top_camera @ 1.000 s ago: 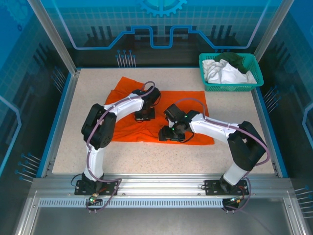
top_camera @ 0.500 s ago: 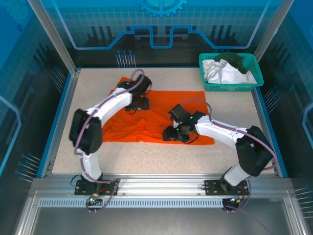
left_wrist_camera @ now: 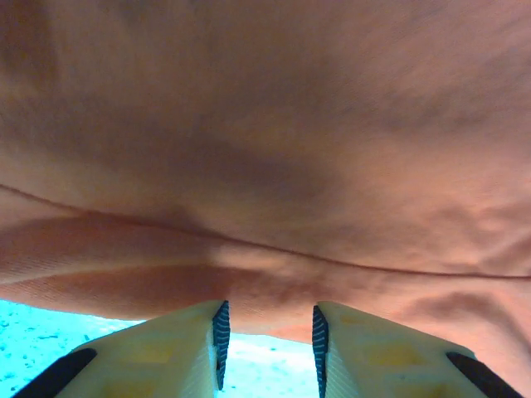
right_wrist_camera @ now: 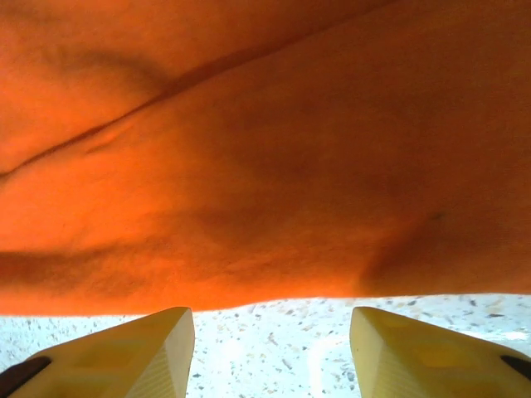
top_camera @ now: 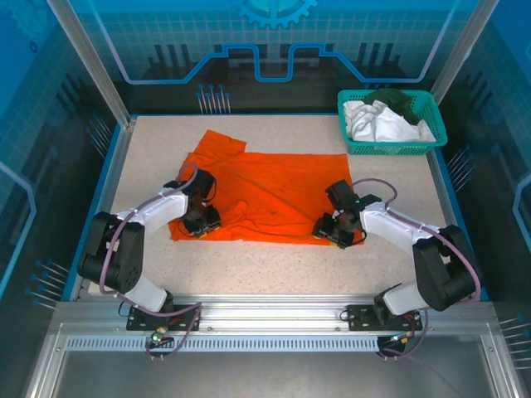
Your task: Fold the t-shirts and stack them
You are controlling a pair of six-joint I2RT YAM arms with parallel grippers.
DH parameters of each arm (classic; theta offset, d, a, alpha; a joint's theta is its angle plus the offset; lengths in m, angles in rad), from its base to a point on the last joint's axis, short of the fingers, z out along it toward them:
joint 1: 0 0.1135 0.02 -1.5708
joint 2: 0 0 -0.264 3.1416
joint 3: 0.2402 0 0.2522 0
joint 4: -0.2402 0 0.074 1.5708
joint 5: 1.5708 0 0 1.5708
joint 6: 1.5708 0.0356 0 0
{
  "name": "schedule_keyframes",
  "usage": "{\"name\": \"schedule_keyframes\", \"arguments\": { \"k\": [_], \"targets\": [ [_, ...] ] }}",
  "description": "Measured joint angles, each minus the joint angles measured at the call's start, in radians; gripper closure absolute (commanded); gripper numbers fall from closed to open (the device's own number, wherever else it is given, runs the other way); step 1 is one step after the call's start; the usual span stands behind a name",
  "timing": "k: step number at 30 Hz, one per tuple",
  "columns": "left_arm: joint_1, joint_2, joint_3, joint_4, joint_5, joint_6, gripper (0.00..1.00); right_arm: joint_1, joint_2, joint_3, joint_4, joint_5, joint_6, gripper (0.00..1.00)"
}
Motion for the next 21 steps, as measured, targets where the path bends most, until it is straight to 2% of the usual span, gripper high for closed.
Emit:
{"name": "schedule_keyframes", "arguments": {
  "k": [5,10,17,21],
  "targets": [
    [0.044,-0.005,-0.085,0.006,-0.050,-0.068,0.59,-0.057,0.011,-0.045,0.006,-0.005,0.047,0.43],
    [0.084,-0.085,-0.152,-0.022,-0.118,-0.134,0.57,-0.063,0.000,-0.086,0.034,-0.005,0.105,0.38],
    [0.158,-0.124,-0.190,-0.053,-0.137,-0.144,0.55,-0.065,-0.020,-0.114,0.065,-0.006,0.154,0.36],
    [0.214,-0.181,-0.229,-0.091,-0.148,-0.143,0.50,-0.068,-0.034,-0.124,0.076,-0.011,0.168,0.34]
  ]
}}
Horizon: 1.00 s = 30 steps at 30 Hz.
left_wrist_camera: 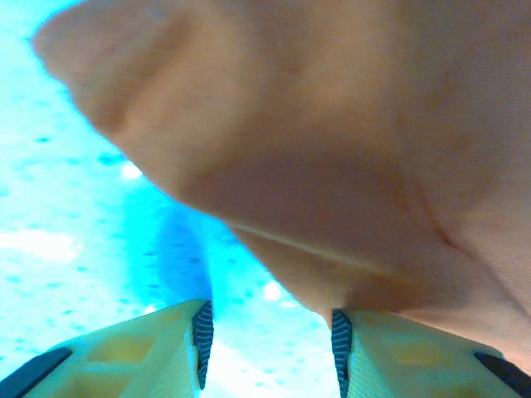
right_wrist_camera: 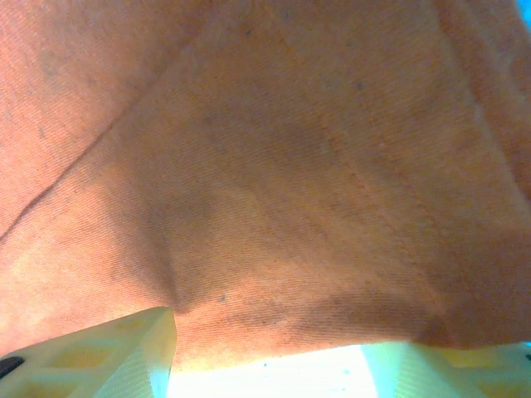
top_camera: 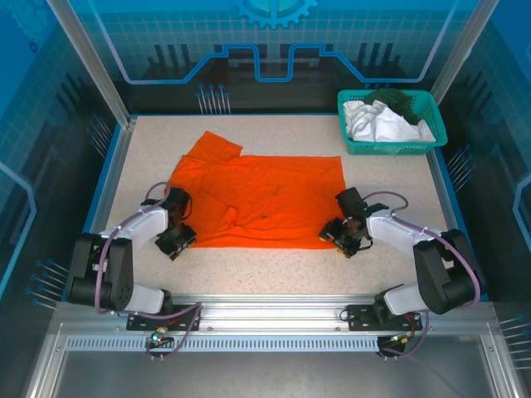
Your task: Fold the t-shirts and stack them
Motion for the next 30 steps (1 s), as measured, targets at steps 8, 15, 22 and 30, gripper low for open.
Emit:
{"name": "schedule_keyframes", "arguments": {
  "k": [8,15,22,30],
  "targets": [
    [0.064,-0.119,0.053,-0.131,-0.027,0.008,0.37,0.000,-0.051,-0.006,-0.097,0.006,0.006,0.30],
    [0.040,-0.151,0.232,-0.148,-0.003,0.045,0.50,0.027,-0.126,0.071,-0.187,0.058,-0.025,0.51],
    [-0.165,0.022,0.293,-0.071,0.078,0.083,0.58,0.164,0.034,0.214,-0.106,0.034,-0.092,0.73],
    [-0.166,0.200,0.256,0.020,0.089,0.060,0.54,0.255,0.262,0.315,-0.076,0.002,-0.129,0.75]
  ]
}}
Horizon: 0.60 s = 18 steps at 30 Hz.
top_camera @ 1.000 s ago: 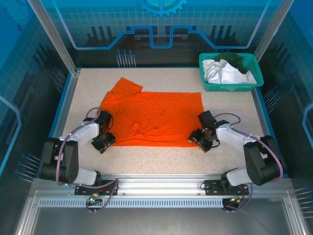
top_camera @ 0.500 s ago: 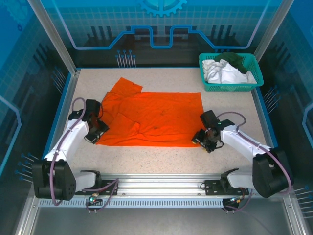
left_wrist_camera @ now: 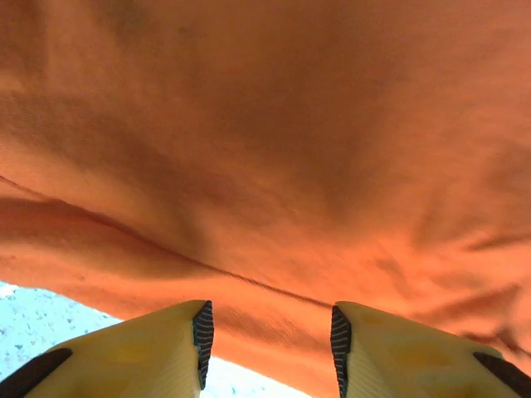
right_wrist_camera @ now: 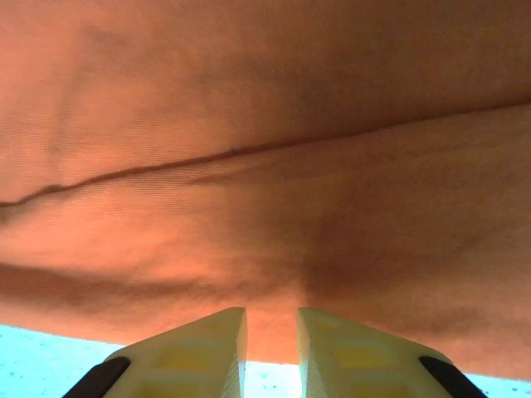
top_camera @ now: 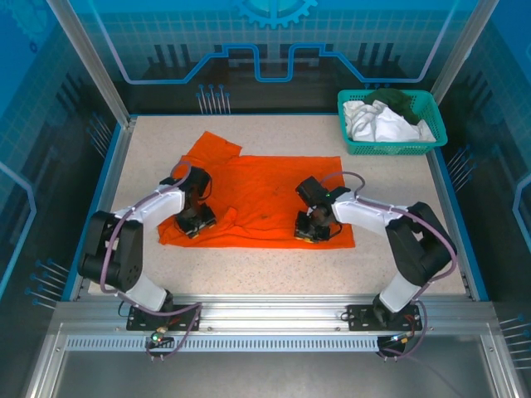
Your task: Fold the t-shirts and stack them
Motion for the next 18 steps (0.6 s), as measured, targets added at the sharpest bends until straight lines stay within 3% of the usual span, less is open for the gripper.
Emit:
{"name": "schedule_keyframes", "arguments": {
  "k": [6,18],
  "targets": [
    [0.066,-0.013,-0.104,0.045,0.006,-0.048,0.52,0.001,0.027,-0.023,-0.006,-0.001,0.000,0.72],
    [0.066,-0.217,-0.281,0.020,0.016,-0.097,0.51,0.000,-0.077,-0.166,0.057,-0.083,0.000,0.70]
  ]
}}
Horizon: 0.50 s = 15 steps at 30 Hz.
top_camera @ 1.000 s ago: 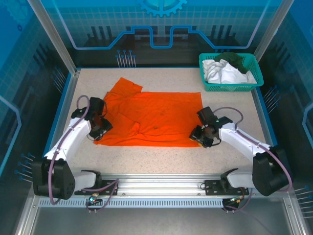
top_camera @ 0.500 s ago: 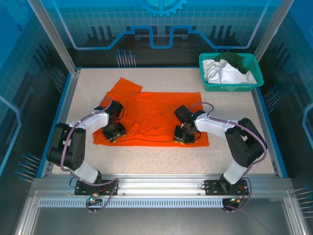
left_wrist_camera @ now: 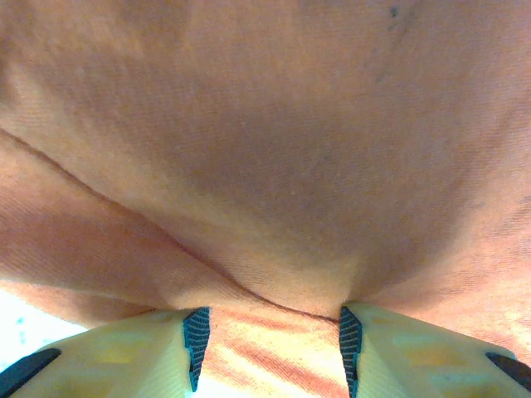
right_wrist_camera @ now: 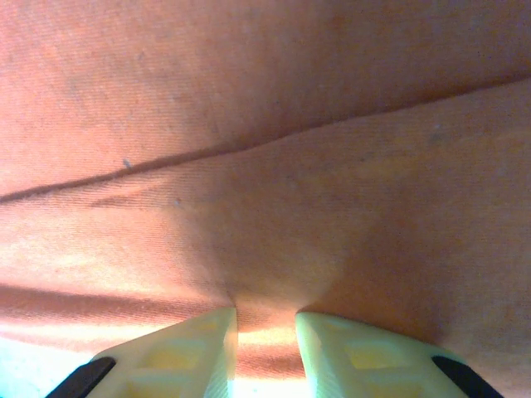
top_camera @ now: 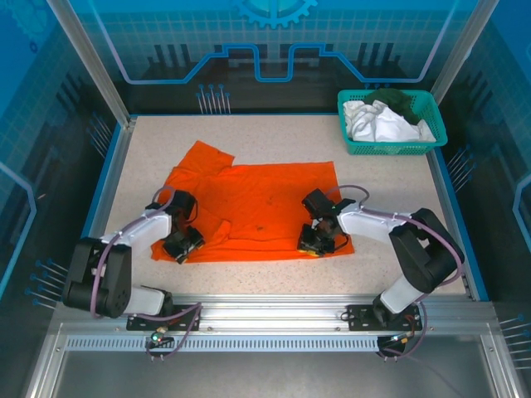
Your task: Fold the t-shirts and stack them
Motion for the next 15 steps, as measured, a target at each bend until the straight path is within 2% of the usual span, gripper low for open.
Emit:
{"name": "schedule_keyframes", "arguments": {
  "k": [9,15],
  "targets": [
    [0.000,-0.129,-0.073,-0.107,0.015,-0.027,0.48,0.000,-0.048,-0.067,-0.008,-0.086,0.010,0.68],
    [0.000,-0.130,-0.026,-0.159,0.015,-0.029,0.43,0.008,-0.091,-0.116,-0.010,-0.128,0.072,0.64]
  ]
}}
